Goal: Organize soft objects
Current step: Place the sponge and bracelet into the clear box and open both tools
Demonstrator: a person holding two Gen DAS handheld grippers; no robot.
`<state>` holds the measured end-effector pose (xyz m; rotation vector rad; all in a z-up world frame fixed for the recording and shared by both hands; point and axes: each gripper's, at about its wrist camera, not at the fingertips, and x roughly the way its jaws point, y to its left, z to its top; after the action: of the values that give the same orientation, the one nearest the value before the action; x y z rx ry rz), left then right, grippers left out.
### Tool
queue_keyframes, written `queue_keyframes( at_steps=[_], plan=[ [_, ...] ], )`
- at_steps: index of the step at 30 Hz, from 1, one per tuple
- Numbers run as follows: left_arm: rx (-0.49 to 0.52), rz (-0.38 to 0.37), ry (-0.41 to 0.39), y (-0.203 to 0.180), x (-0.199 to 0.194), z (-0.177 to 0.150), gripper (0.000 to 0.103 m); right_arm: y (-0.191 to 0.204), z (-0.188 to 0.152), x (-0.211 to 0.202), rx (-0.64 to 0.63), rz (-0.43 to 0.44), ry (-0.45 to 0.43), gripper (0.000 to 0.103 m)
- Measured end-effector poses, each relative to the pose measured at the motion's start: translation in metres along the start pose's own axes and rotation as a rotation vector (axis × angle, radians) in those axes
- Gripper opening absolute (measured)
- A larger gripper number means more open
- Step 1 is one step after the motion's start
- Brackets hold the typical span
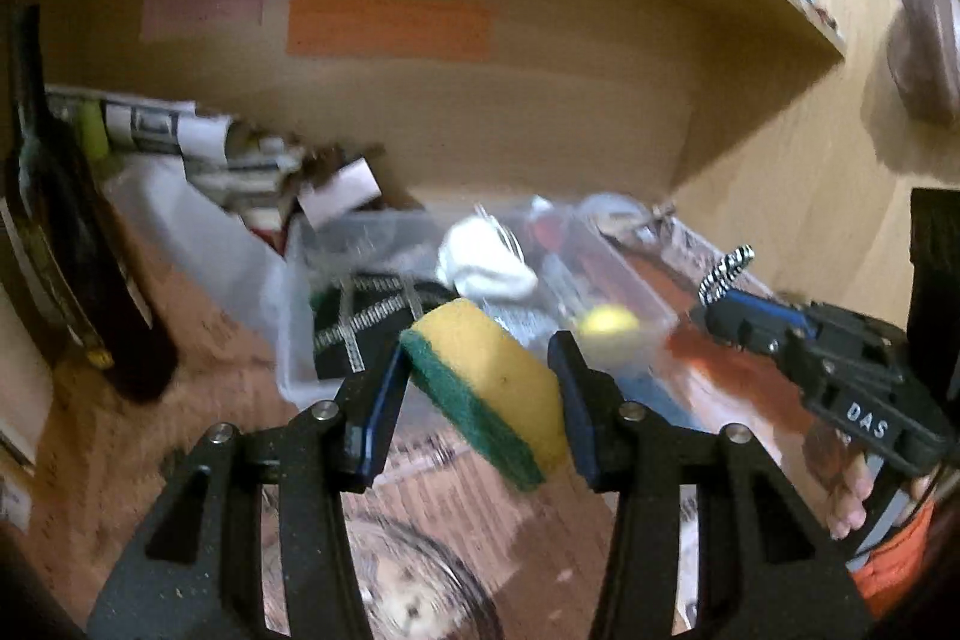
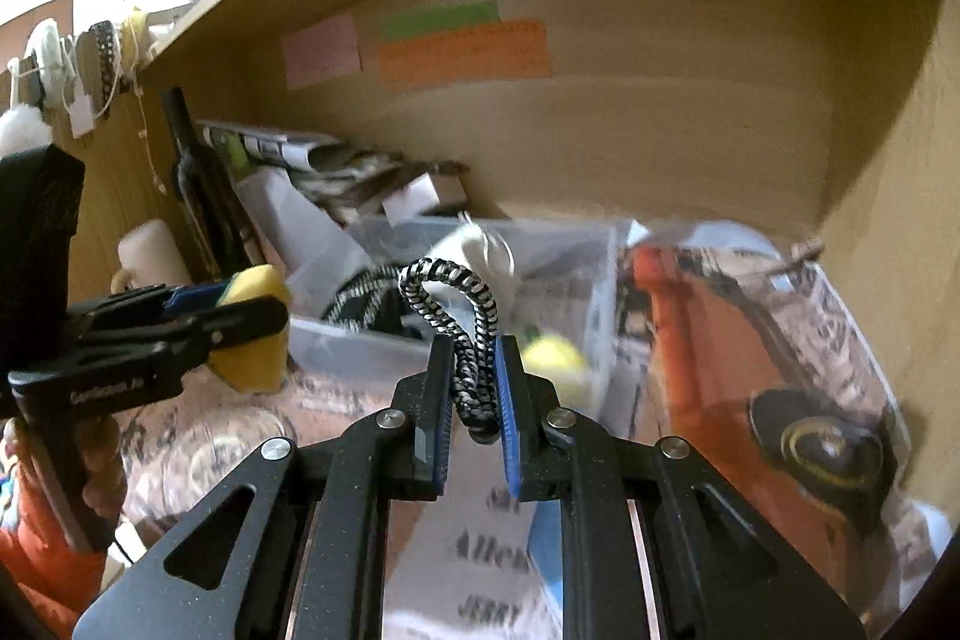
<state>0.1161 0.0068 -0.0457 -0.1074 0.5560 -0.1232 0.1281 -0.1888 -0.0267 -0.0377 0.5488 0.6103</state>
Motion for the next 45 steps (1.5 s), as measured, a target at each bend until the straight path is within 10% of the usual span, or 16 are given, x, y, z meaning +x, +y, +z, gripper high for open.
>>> queue_keyframes(
  at_steps=[26, 31, 45],
  plan=[
    [-0.025, -0.012, 0.171, 0.019, 0.114, 0.023, 0.049, -0.02, 0.011, 0.1, 0.055, -0.008, 0.165, 0.013],
    [-0.039, -0.013, 0.194, 0.021, 0.118, 0.02, 0.06, -0.017, 0.011, 0.102, 0.048, -0.013, 0.166, 0.039],
    [-0.034, 0.02, 0.029, 0.024, 0.049, 0.038, 0.065, -0.006, 0.033, 0.046, 0.011, -0.013, 0.025, 0.056]
  ],
)
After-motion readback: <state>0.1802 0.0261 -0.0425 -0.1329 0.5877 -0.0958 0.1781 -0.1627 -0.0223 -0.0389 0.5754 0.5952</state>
